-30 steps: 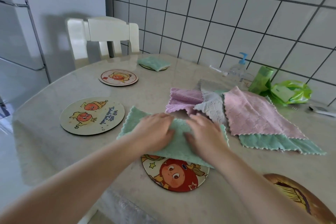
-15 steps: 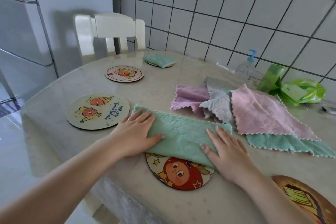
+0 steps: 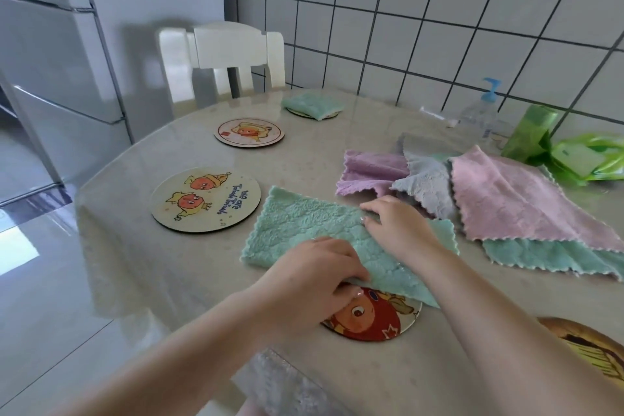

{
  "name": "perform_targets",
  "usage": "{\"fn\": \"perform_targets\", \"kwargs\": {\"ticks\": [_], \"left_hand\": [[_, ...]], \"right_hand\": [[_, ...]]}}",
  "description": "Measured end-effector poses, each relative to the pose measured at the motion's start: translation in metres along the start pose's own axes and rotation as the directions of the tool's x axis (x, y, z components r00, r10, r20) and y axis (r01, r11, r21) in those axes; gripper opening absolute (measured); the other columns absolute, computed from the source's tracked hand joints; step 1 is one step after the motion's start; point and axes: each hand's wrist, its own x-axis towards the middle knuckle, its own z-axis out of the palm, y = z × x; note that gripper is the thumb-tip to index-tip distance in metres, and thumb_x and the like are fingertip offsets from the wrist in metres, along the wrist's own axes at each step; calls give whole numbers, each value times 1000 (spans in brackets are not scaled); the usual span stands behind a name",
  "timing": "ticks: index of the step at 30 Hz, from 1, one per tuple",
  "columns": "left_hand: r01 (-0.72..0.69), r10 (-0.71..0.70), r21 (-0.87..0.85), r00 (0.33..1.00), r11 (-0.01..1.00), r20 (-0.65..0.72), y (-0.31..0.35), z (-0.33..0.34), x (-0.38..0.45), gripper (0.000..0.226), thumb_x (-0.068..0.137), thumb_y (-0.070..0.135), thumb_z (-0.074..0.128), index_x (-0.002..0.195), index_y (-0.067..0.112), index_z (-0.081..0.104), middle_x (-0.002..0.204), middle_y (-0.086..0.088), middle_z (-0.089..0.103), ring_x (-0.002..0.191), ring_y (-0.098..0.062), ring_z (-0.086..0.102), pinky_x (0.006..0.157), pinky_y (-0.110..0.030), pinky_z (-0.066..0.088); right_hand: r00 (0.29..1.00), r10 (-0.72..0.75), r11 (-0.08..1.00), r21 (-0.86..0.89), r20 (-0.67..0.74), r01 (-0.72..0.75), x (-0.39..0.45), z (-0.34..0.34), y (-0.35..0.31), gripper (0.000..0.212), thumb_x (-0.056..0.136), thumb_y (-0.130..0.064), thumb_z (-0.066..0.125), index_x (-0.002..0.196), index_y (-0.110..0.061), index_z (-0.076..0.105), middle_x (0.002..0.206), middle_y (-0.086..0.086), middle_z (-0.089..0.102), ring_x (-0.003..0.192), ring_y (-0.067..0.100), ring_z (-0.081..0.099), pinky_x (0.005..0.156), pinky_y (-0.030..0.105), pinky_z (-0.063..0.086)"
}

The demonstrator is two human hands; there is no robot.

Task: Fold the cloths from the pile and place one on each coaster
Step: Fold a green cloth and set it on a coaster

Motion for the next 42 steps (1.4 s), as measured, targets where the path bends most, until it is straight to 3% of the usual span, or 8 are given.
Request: {"fn": "perform_targets", "kwargs": {"ticks": [6, 11, 17, 22, 28, 32, 38, 42], "left_hand": [[-16, 18, 38, 999, 999, -46, 3, 1, 0, 25, 94, 21, 47, 111, 29, 64, 104, 10, 60, 99, -9, 51, 86, -20, 36], [-22, 24, 33, 998, 999, -58, 2, 4, -3, 25, 94, 22, 45, 111, 29, 63, 105, 12, 60, 100, -7, 50, 89, -23, 38], [-10, 12, 26, 996, 1000, -87, 0, -1, -13, 24, 94, 28, 46, 110, 37, 61, 107, 18, 60, 92, 3, 46, 88, -21, 34], [32, -37, -86, 997, 996, -67, -13, -15, -33, 25, 93, 25, 46, 108, 39, 62, 102, 27, 52, 81, 11, 52, 76, -14, 47], [16, -41, -145, 984, 989, -173, -52, -23, -47, 25, 87, 13, 53, 96, 31, 68, 100, 20, 54, 89, 4, 55, 79, -9, 42], [73, -88, -108, 986, 991, -144, -66, -21, -54, 33, 87, 7, 54, 91, 38, 64, 102, 22, 50, 91, 3, 53, 81, -11, 40], [33, -5, 118, 973, 993, -233, -63, -16, -60, 45, 74, 18, 74, 112, 39, 62, 135, 8, 46, 126, -10, 33, 101, -33, 31], [-130, 152, 147, 977, 981, -147, -59, -14, -65, 54, 73, 24, 74, 122, 38, 56, 143, 9, 42, 138, -10, 29, 108, -36, 32]], "right_hand": [[982, 49, 997, -60, 184, -38, 31, -16, 0, 26, 86, -24, 62, 111, -17, 65, 117, 1, 65, 101, 17, 60, 82, 27, 45], [971, -13, 998, -49, 240, 25, 30, -22, 2, 26, 87, -25, 58, 110, -16, 62, 114, -1, 61, 102, 16, 56, 80, 27, 43], [973, -133, 991, 49, 190, 126, 17, -37, 12, 3, 90, -25, 53, 89, -25, 50, 82, -11, 53, 73, 9, 50, 59, 24, 35], [970, -97, 993, 89, 222, 79, -1, -51, 16, 14, 87, -30, 61, 96, -26, 50, 93, -6, 56, 83, 8, 52, 70, 26, 39], [891, 18, 918, 345, 455, -195, -46, -52, 9, 39, 89, -26, 61, 124, -27, 44, 89, 7, 57, 54, 6, 45, 54, 22, 41], [905, -62, 823, 534, 421, -193, -74, -40, 0, 65, 91, -14, 58, 141, -37, 25, 77, 4, 54, 48, 1, 53, 54, 18, 50], [904, -91, 741, 634, 419, -219, -103, -39, 10, 32, 98, -13, 43, 116, -33, 60, 65, -10, 57, 59, 2, 57, 64, 19, 50], [910, -153, 795, 595, 385, -119, -113, -40, 16, 38, 96, -4, 44, 107, -32, 66, 61, -20, 58, 66, -1, 58, 69, 18, 49]]}}
